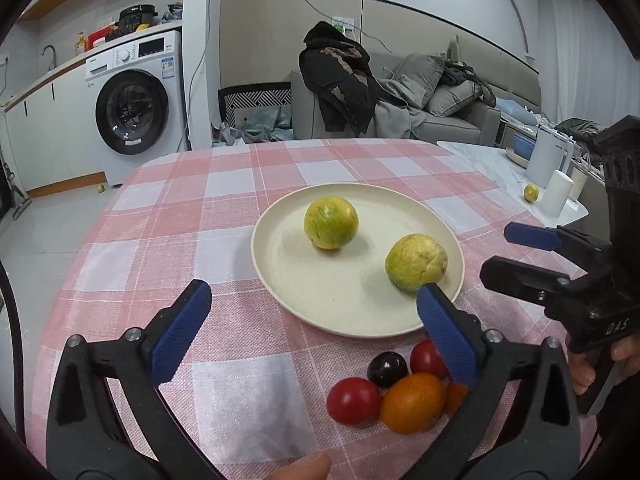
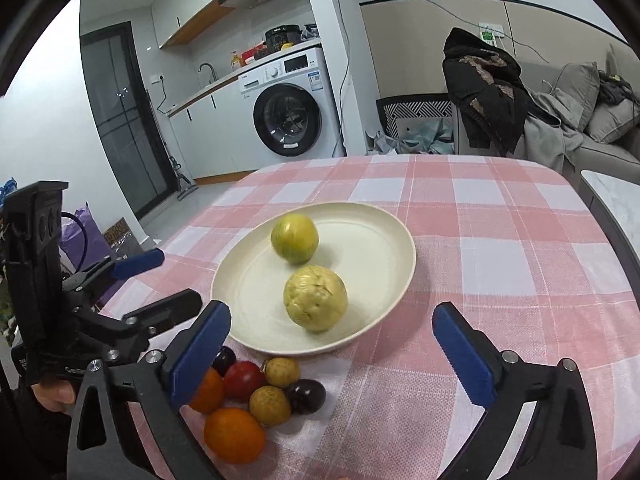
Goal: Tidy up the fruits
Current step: 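Move both open tools back toward the oranges beside the plate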
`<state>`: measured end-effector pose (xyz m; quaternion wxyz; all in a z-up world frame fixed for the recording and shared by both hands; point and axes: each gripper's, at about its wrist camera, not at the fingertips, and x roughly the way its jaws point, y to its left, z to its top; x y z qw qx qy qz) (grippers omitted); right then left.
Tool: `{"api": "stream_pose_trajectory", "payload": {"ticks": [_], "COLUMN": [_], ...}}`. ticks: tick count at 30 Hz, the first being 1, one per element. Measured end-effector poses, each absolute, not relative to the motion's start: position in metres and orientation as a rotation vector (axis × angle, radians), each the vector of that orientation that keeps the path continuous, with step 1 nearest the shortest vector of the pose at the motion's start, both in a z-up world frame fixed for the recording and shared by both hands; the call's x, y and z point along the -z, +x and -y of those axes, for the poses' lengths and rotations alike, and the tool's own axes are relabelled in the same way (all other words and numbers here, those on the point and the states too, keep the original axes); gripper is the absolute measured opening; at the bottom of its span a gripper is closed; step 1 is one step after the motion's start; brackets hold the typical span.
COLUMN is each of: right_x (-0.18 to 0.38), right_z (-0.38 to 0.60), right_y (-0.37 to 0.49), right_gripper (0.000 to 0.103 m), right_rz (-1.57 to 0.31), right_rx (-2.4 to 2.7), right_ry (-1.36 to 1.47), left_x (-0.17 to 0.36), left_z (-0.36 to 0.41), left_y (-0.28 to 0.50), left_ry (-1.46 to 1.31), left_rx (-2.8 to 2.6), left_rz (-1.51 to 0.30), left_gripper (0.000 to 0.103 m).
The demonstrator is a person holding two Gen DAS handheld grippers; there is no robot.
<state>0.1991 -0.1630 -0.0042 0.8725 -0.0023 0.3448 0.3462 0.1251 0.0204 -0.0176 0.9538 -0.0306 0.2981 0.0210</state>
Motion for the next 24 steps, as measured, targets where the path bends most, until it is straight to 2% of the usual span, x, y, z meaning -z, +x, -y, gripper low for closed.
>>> {"api": "stream_pose_trajectory", "payload": {"ticks": [24], "right_x": [0.015], "right_z": [0.155], "right_y": [0.156], "right_gripper": [0.103], "right_rz": [-0.796], "right_rx": [-0.734], "right_ry": [-0.171], "left_x": [0.016], "left_z": [-0.008], "left_y": [0.061], "left_ry": [-0.044], "left_rx": [-0.024], "left_rz": [-0.627], "left_gripper": [0.102]}}
